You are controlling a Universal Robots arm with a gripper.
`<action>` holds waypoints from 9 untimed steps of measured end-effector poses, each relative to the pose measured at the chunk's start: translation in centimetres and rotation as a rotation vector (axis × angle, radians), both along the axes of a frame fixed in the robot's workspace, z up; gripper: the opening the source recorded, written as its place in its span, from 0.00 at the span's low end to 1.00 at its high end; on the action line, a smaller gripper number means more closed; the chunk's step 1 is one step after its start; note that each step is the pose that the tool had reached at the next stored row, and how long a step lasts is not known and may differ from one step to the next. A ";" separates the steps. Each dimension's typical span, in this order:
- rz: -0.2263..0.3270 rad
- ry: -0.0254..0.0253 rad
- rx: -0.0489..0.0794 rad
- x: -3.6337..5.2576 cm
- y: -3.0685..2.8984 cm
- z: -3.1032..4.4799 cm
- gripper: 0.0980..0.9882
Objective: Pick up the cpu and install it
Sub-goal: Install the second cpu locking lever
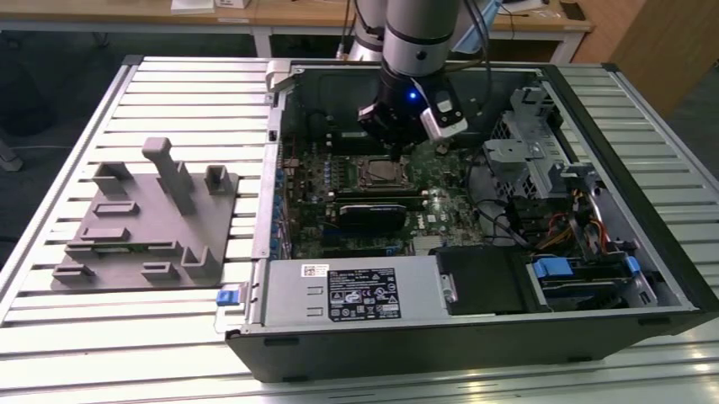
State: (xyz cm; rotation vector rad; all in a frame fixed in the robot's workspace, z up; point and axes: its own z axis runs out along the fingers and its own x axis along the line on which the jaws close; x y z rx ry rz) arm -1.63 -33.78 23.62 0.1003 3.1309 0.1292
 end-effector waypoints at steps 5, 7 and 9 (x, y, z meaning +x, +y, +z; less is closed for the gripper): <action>0.000 0.0051 0.000 0.00 -0.79 0.00 0.01; 0.000 0.0051 0.000 0.00 -1.20 0.00 0.01; 0.000 0.0051 0.000 0.00 -1.57 0.00 0.01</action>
